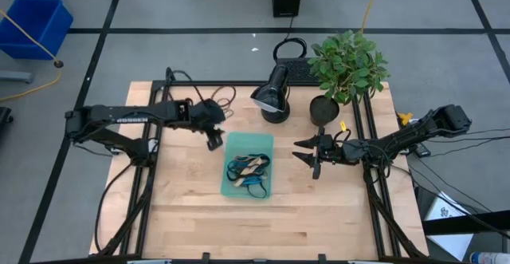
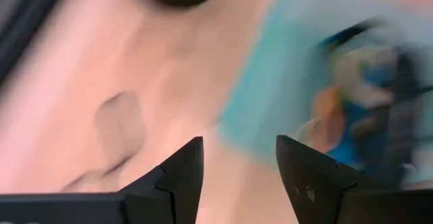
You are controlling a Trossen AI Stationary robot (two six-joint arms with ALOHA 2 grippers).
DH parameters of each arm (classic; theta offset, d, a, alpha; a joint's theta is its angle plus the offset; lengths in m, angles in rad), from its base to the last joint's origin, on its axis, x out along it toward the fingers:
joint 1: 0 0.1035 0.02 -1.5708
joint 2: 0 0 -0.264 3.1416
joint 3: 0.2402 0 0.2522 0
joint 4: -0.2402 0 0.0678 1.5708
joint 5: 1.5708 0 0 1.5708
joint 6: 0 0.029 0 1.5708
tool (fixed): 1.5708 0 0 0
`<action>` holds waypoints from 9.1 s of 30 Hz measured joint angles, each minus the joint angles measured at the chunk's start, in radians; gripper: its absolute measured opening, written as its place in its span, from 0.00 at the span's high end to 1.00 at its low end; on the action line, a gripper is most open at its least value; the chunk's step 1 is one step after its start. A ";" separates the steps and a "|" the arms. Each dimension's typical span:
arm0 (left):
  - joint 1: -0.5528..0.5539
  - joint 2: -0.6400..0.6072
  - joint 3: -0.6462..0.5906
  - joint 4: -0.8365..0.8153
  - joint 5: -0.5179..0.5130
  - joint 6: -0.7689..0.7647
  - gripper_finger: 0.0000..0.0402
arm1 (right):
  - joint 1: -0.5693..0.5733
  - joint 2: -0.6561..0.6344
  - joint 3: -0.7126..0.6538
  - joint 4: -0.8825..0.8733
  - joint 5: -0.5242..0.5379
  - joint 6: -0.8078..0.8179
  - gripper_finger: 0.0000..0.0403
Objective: Pick and place rubber bands into bin
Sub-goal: Put the purple rubber band into the basket, then return to Home Position
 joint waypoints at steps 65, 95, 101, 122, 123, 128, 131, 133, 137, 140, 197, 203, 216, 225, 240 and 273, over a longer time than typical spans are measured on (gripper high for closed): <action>0.374 0.664 0.287 -0.241 -0.021 0.561 0.74 | -0.003 0.000 0.001 0.007 0.034 0.100 0.57; 0.336 0.325 0.284 -0.382 -0.017 0.466 0.99 | 0.000 0.000 0.000 -0.009 0.030 0.092 0.56; 0.299 0.139 0.283 -0.407 -0.010 0.415 1.00 | 0.000 0.000 0.000 -0.008 0.027 0.081 0.57; 0.080 -0.210 0.285 -0.056 0.380 0.188 1.00 | 0.000 0.000 0.000 -0.006 -0.030 0.074 0.57; 0.060 -0.202 0.285 -0.044 0.381 0.189 1.00 | 0.000 0.000 0.000 -0.006 -0.030 0.074 0.57; -0.031 -0.150 0.286 -0.016 0.365 0.183 1.00 | 0.000 0.000 0.000 -0.006 -0.031 0.074 0.57; -0.077 -0.098 0.286 -0.017 0.324 0.181 1.00 | 0.000 0.000 0.000 -0.004 -0.031 0.074 0.57; -0.103 -0.053 0.286 -0.019 0.289 0.181 1.00 | 0.000 0.000 0.000 -0.004 -0.031 0.074 0.56; -0.126 0.046 0.286 -0.020 0.264 0.186 1.00 | 0.000 0.000 0.000 -0.004 -0.032 0.075 0.57; -0.133 0.127 0.286 -0.021 0.260 0.191 1.00 | 0.000 0.000 0.000 -0.004 -0.032 0.081 0.57; -0.128 -0.043 0.189 -0.024 0.187 0.102 0.81 | -0.032 -0.106 0.000 -0.063 -0.105 0.009 0.56; -0.126 -0.279 0.029 0.126 0.178 0.061 0.81 | -0.074 -0.229 0.000 -0.251 -0.106 0.003 0.57; -0.126 -0.731 -0.378 0.366 0.155 -0.046 0.81 | -0.080 -0.525 -0.132 -0.278 -0.133 -0.031 0.57; -0.126 -0.973 -0.530 0.401 0.120 -0.059 0.81 | -0.080 -0.682 -0.281 -0.140 -0.132 -0.014 0.57; -0.125 -1.282 -0.742 0.440 0.110 -0.098 0.81 | -0.080 -0.792 -0.292 -0.205 -0.132 -0.084 0.57; -0.125 -1.283 -0.889 0.586 0.101 -0.122 0.81 | -0.079 -1.052 -0.294 -0.412 -0.117 -0.091 0.56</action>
